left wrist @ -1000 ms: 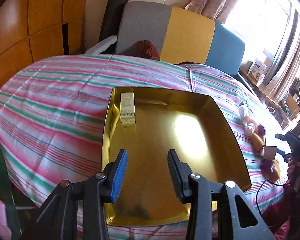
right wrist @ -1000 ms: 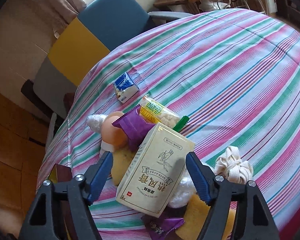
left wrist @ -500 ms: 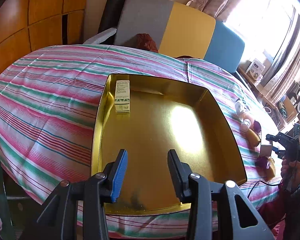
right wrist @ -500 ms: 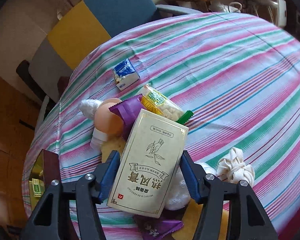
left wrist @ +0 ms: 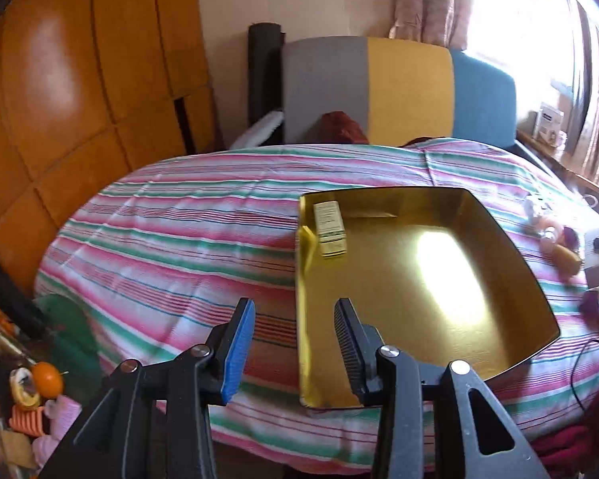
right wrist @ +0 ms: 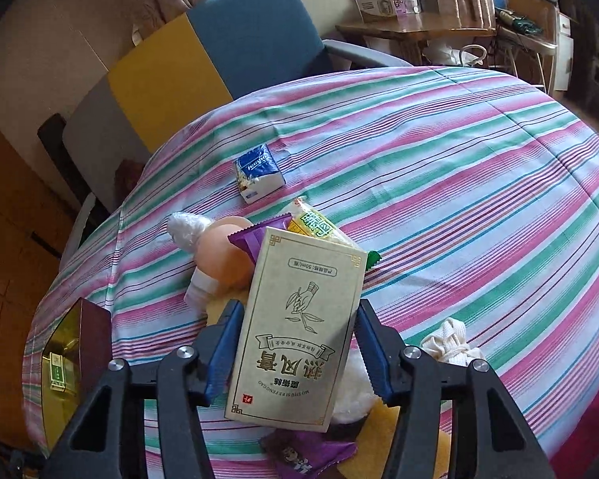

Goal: Organize objects
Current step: 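Lift the cream box with Chinese print and carry it to the tray with the right tool, then lower the cream box into the tray and open the right tool, then move both tools back to the remaining items, then grasp the purple snack packet with the left tool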

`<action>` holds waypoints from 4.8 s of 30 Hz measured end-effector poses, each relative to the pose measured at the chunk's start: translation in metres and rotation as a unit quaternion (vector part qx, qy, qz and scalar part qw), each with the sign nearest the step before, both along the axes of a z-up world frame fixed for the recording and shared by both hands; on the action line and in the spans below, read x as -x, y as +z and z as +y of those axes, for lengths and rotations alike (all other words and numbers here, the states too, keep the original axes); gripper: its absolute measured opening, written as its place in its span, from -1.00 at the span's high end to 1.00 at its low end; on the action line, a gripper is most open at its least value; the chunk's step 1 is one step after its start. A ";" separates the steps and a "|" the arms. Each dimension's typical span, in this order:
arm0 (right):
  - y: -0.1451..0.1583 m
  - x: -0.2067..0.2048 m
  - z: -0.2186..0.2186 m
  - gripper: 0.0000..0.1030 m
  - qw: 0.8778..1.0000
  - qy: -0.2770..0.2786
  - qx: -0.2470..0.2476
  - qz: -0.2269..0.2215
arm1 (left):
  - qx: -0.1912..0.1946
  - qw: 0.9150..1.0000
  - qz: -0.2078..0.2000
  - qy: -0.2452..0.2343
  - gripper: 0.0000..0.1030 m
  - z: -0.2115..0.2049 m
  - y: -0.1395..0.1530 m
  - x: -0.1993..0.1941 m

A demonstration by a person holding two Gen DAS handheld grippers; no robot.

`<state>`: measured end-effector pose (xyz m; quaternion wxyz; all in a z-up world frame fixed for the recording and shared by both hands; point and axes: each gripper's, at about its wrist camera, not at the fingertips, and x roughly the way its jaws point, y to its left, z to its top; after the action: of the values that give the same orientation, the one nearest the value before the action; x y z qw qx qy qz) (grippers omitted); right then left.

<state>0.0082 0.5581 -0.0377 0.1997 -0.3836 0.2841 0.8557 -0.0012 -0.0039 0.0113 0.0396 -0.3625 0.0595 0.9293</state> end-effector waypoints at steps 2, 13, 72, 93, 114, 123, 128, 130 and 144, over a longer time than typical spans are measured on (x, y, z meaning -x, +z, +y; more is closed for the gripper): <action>0.001 0.001 -0.004 -0.10 1.000 0.005 -0.006 -0.001 | -0.005 1.000 -0.004 0.006 0.19 -0.005 -0.001 0.000; 0.059 0.021 -0.102 -0.10 0.992 0.122 -0.042 0.021 | -0.008 1.000 0.001 0.025 0.19 -0.017 -0.001 0.000; 0.012 0.143 -0.427 -0.60 0.932 0.359 0.030 -0.040 | -0.045 0.995 -0.028 0.081 0.19 -0.070 -0.017 0.010; 0.060 -0.001 -0.173 -0.71 0.983 0.167 -0.075 0.014 | -0.028 0.999 -0.020 0.007 0.19 -0.017 -0.008 0.004; 0.028 -0.122 0.016 -0.76 0.989 -0.111 0.049 0.089 | -0.053 0.948 -0.073 -0.304 0.15 0.187 0.019 0.002; 0.022 -0.119 0.016 -0.76 0.988 -0.086 0.075 0.104 | -0.068 0.896 -0.161 -0.408 0.15 0.300 -0.015 -0.020; 0.022 -0.121 0.017 -0.76 0.986 -0.079 0.084 0.117 | -0.107 0.871 -0.247 -0.412 0.17 0.328 -0.041 -0.020; 0.021 -0.121 0.016 -0.76 0.986 -0.077 0.085 0.119 | -0.122 0.863 -0.272 -0.408 0.18 0.334 -0.049 -0.017; 0.020 -0.123 0.019 -0.79 0.982 -0.067 0.103 0.142 | -0.264 0.796 -0.429 -0.336 0.22 0.385 -0.087 0.012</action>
<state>0.1315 0.5770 -0.0175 0.1741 -0.2571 0.4216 0.8520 -0.0132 0.3809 -0.0757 0.4654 -0.6563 -0.0931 0.5865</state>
